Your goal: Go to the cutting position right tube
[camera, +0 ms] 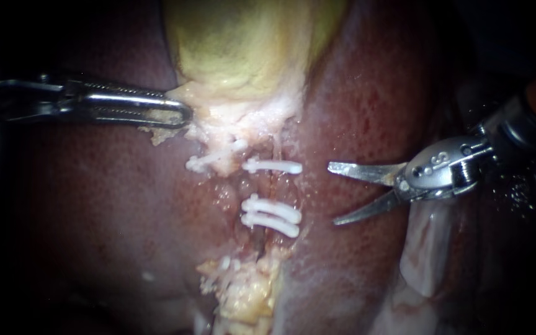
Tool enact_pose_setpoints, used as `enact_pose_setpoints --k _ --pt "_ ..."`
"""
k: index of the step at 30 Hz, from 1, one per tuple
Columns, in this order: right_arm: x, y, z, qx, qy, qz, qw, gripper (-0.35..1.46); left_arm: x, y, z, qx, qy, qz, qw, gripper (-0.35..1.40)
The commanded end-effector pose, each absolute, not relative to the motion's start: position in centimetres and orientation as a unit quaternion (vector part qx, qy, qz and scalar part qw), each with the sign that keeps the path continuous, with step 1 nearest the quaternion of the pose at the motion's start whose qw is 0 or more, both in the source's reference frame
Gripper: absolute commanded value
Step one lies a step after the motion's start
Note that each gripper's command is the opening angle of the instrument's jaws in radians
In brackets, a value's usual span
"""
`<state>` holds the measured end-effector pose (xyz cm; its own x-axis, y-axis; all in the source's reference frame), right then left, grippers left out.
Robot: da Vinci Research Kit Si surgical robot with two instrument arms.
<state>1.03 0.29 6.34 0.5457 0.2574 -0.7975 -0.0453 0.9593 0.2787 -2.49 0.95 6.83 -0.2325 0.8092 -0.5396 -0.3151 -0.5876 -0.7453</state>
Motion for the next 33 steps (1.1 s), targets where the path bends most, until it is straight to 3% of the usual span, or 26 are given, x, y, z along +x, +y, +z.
enact_pose_setpoints --k 1,14,22,33 --pt "1.03 0.28 6.34 0.113 0.469 0.087 0.872 1.29 -2.47 0.95 6.82 -0.491 -0.252 0.743 0.378 -0.35" --pt "1.21 0.21 6.44 0.145 0.477 0.09 0.862 1.31 -2.1 1.07 6.37 -0.489 -0.254 0.739 0.389 -0.35" --pt "1.63 0.05 6.9 0.211 0.477 0.135 0.843 1.29 -2.11 1.06 6.36 -0.489 -0.253 0.739 0.389 -0.35" --pt "1.99 0.07 7.41 0.247 0.474 0.166 0.829 1.29 -2.1 1.06 6.35 -0.489 -0.253 0.739 0.389 -0.35"
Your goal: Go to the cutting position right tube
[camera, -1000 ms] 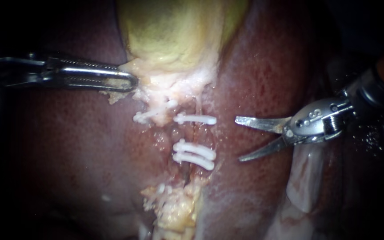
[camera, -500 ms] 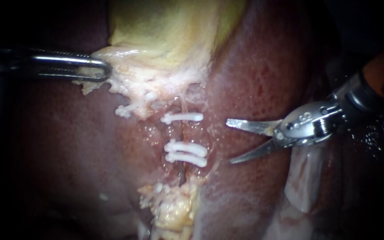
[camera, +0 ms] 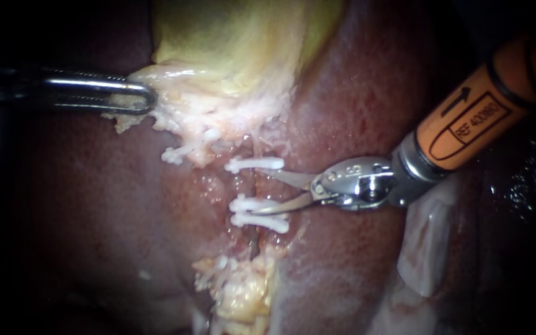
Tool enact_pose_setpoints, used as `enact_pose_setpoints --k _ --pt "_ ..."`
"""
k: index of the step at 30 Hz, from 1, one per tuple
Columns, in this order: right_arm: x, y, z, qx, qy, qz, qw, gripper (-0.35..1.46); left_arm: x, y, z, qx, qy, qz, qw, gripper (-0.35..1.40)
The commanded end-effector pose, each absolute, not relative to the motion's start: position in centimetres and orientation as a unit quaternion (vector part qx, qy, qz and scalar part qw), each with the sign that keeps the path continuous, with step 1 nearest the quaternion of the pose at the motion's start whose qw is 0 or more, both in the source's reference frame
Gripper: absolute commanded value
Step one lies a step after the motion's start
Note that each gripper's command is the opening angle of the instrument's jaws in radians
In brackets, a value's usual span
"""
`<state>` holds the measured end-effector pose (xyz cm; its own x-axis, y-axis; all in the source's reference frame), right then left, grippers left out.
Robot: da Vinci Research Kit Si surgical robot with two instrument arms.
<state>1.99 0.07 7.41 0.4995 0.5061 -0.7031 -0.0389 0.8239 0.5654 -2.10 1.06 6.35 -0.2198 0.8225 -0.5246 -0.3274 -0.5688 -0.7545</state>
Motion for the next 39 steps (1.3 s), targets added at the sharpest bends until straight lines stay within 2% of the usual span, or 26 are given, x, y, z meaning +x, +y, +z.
enact_pose_setpoints --k 1,4,11,18,30,39 --pt "2.0 0.07 7.43 0.25 0.475 0.166 0.827 1.29 -2.1 1.06 6.35 -0.489 -0.253 0.739 0.389 -0.35" --pt "2.02 0.09 7.45 0.264 0.492 0.162 0.814 1.29 -2.1 1.06 6.35 -0.489 -0.253 0.739 0.389 -0.35" --pt "2.11 0.1 7.44 0.299 0.553 0.117 0.768 1.24 -2.1 1.06 6.35 -0.489 -0.253 0.739 0.389 -0.35" --pt "2.28 0.09 7.44 0.322 0.561 0.098 0.756 1.19 -2.11 1.06 6.35 -0.489 -0.253 0.739 0.389 -0.35" --pt "2.58 0.08 7.41 0.338 0.576 0.126 0.733 1.18 -2.14 1.07 6.35 -0.488 -0.253 0.739 0.39 -0.35" --pt "2.58 0.03 7.11 0.35 0.578 0.132 0.725 1.18 -2.14 1.07 6.35 -0.489 -0.253 0.739 0.39 -0.35"
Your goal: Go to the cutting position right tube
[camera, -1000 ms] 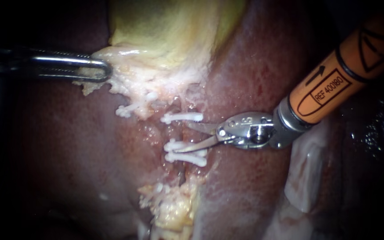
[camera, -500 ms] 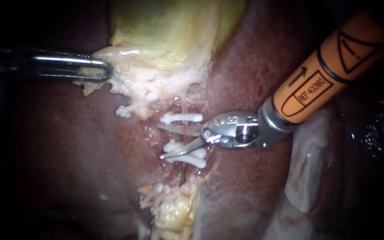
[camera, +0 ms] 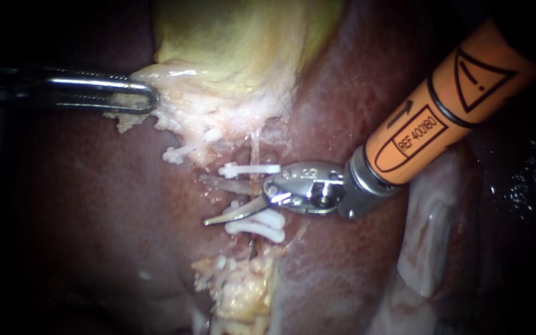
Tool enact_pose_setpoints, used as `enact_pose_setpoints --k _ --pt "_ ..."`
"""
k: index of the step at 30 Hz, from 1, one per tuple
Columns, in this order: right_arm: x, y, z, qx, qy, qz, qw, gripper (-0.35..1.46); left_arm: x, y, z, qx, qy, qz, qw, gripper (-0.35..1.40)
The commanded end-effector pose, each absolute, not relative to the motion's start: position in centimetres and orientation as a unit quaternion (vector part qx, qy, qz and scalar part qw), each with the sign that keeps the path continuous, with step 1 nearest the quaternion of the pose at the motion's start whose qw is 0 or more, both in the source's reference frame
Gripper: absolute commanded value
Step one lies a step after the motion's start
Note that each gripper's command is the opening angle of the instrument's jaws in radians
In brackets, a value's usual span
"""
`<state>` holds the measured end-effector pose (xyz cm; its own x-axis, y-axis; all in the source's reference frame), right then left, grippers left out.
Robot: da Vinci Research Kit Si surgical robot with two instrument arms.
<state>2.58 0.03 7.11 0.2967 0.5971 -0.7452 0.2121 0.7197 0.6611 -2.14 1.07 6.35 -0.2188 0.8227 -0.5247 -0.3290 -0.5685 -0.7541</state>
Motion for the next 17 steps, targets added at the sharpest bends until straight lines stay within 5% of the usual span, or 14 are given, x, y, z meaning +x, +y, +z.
enact_pose_setpoints --k 1,17 --pt "2.58 0.02 7.08 0.351 0.578 0.132 0.724 1.18 -2.14 1.07 6.35 -0.489 -0.253 0.739 0.39 -0.35" --pt "2.59 0.02 7.04 0.36 0.571 0.15 0.723 1.18 -2.14 1.07 6.35 -0.488 -0.253 0.739 0.39 -0.35"
